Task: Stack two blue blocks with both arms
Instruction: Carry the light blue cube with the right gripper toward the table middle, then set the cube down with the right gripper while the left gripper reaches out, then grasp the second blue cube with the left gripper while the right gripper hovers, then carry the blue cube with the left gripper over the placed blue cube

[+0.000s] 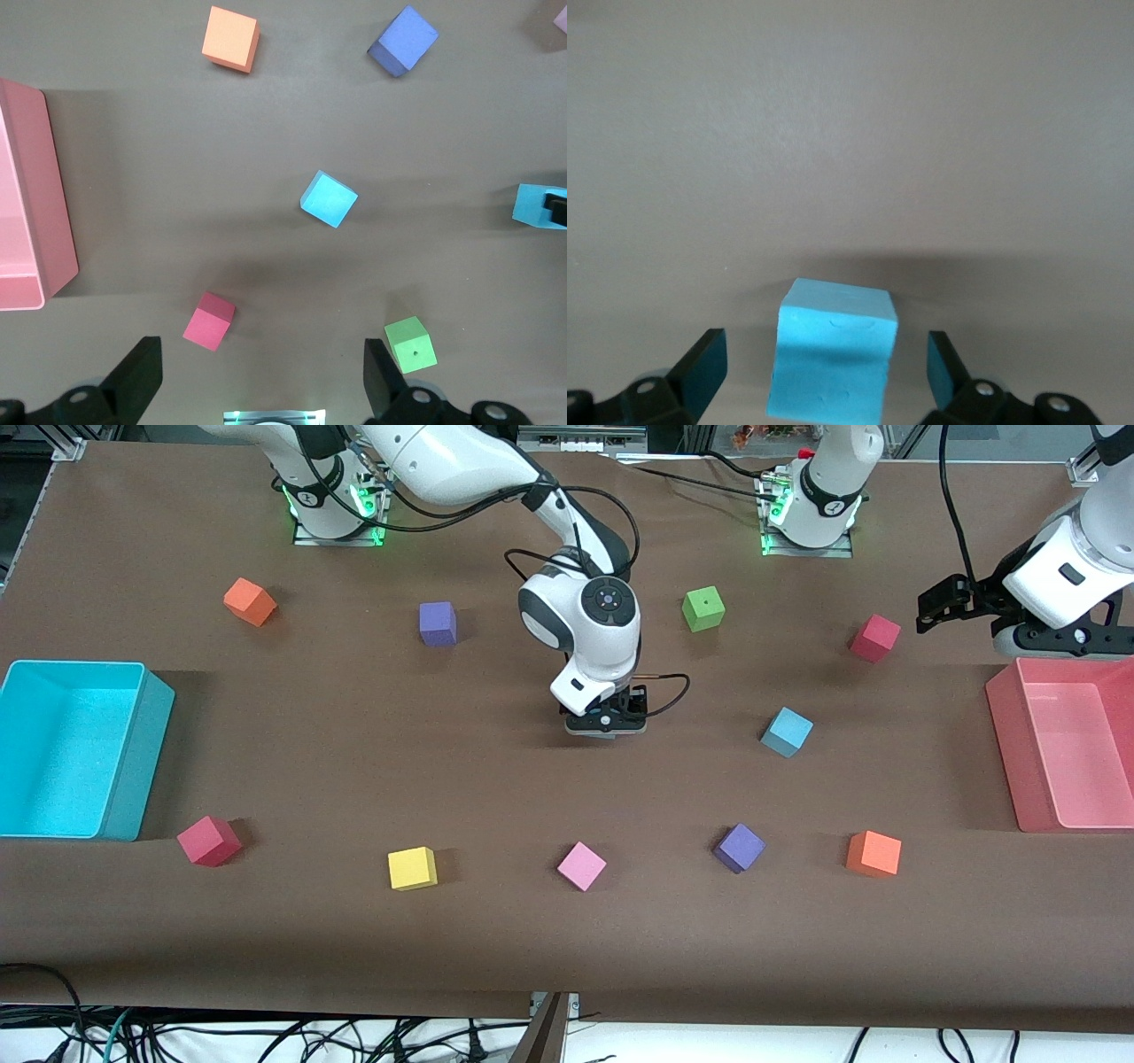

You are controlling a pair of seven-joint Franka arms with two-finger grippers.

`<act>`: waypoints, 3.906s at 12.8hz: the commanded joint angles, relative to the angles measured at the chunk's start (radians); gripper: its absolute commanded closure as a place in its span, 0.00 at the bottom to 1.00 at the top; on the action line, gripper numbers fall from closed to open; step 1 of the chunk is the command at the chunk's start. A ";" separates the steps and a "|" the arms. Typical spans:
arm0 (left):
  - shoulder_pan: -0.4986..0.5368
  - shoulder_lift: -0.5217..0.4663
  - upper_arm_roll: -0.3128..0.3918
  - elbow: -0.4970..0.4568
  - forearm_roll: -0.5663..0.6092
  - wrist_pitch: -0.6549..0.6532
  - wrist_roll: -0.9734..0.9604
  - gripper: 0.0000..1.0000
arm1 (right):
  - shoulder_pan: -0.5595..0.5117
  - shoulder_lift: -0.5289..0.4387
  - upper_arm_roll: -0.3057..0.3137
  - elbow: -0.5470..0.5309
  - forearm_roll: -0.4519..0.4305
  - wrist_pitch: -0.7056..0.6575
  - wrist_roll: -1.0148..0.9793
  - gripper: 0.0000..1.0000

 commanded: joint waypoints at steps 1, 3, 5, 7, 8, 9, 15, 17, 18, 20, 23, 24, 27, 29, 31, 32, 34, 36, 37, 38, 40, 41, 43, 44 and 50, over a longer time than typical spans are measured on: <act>0.000 0.040 -0.004 0.023 0.015 -0.019 -0.004 0.00 | -0.060 -0.074 0.004 0.018 -0.011 -0.097 -0.225 0.00; 0.002 0.053 -0.001 0.023 0.019 -0.018 0.003 0.00 | -0.129 -0.120 0.006 0.009 0.007 -0.149 -0.507 0.00; 0.000 0.068 -0.004 0.022 0.023 -0.016 0.004 0.00 | -0.194 -0.154 0.007 -0.017 0.080 -0.162 -0.778 0.00; -0.007 0.108 -0.011 0.020 0.022 -0.021 0.028 0.00 | -0.261 -0.186 0.007 -0.061 0.166 -0.162 -1.003 0.00; -0.012 0.146 -0.012 0.020 0.022 -0.018 0.068 0.00 | -0.290 -0.191 0.007 -0.063 0.204 -0.163 -1.130 0.00; -0.014 0.192 -0.014 0.022 0.014 -0.007 0.106 0.00 | -0.318 -0.191 0.007 -0.072 0.240 -0.166 -1.241 0.00; -0.043 0.338 -0.017 -0.047 0.025 0.222 0.118 0.00 | -0.435 -0.185 0.007 -0.184 0.516 -0.156 -1.834 0.00; -0.069 0.337 -0.029 -0.145 0.029 0.350 0.121 0.00 | -0.446 -0.180 0.006 -0.238 0.625 -0.124 -1.949 0.00; -0.069 0.337 -0.034 -0.191 0.029 0.420 0.134 0.00 | -0.455 -0.178 0.006 -0.276 0.690 -0.082 -2.027 0.00; -0.069 0.335 -0.063 -0.341 0.029 0.639 0.170 0.00 | -0.467 -0.169 0.006 -0.363 0.897 -0.012 -2.215 0.00; -0.070 0.347 -0.069 -0.458 0.031 0.818 0.257 0.00 | -0.482 -0.136 0.006 -0.450 1.255 0.006 -2.578 0.00; -0.063 0.363 -0.069 -0.487 0.035 0.879 0.297 0.00 | -0.485 -0.123 0.006 -0.463 1.325 -0.001 -2.672 0.00; -0.063 0.390 -0.069 -0.532 0.035 0.959 0.309 0.00 | -0.484 -0.105 0.009 -0.485 1.423 -0.066 -2.767 0.00; -0.069 0.404 -0.069 -0.532 0.035 0.961 0.311 0.00 | -0.472 -0.100 0.016 -0.511 1.546 -0.067 -2.874 0.00; -0.070 0.418 -0.069 -0.532 0.037 0.972 0.314 0.01 | -0.450 -0.085 0.019 -0.513 1.620 -0.080 -2.931 0.00; -0.070 0.424 -0.069 -0.530 0.037 0.972 0.315 0.09 | -0.447 -0.074 0.024 -0.513 1.624 -0.082 -2.936 0.00; -0.070 0.424 -0.069 -0.529 0.035 0.972 0.316 0.78 | -0.449 -0.053 0.039 -0.513 1.648 -0.082 -3.001 0.00; -0.070 0.418 -0.070 -0.518 0.037 0.961 0.314 0.89 | -0.446 -0.027 0.056 -0.514 1.694 -0.083 -3.061 0.00; -0.070 0.410 -0.070 -0.509 0.035 0.953 0.309 0.90 | -0.446 -0.020 0.059 -0.514 1.700 -0.082 -3.072 0.00; -0.070 0.401 -0.072 -0.488 0.035 0.933 0.309 0.90 | -0.444 -0.010 0.062 -0.513 1.704 -0.082 -3.086 0.00; -0.072 0.387 -0.093 -0.414 0.035 0.811 0.302 0.90 | -0.426 0.004 0.071 -0.513 1.754 -0.079 -3.123 0.00; -0.072 0.384 -0.116 -0.370 0.035 0.738 0.291 0.90 | -0.415 0.007 0.071 -0.513 1.775 -0.074 -3.130 0.00; -0.072 0.387 -0.162 -0.276 0.034 0.622 0.219 0.90 | -0.398 0.013 0.072 -0.513 1.791 -0.060 -3.130 0.00; -0.073 0.392 -0.194 -0.238 0.034 0.599 0.172 0.90 | -0.390 0.015 0.072 -0.513 1.805 -0.060 -3.130 0.00; -0.213 0.445 -0.242 -0.101 0.020 0.519 -0.150 0.90 | -0.380 0.024 0.072 -0.514 1.825 -0.054 -3.161 0.00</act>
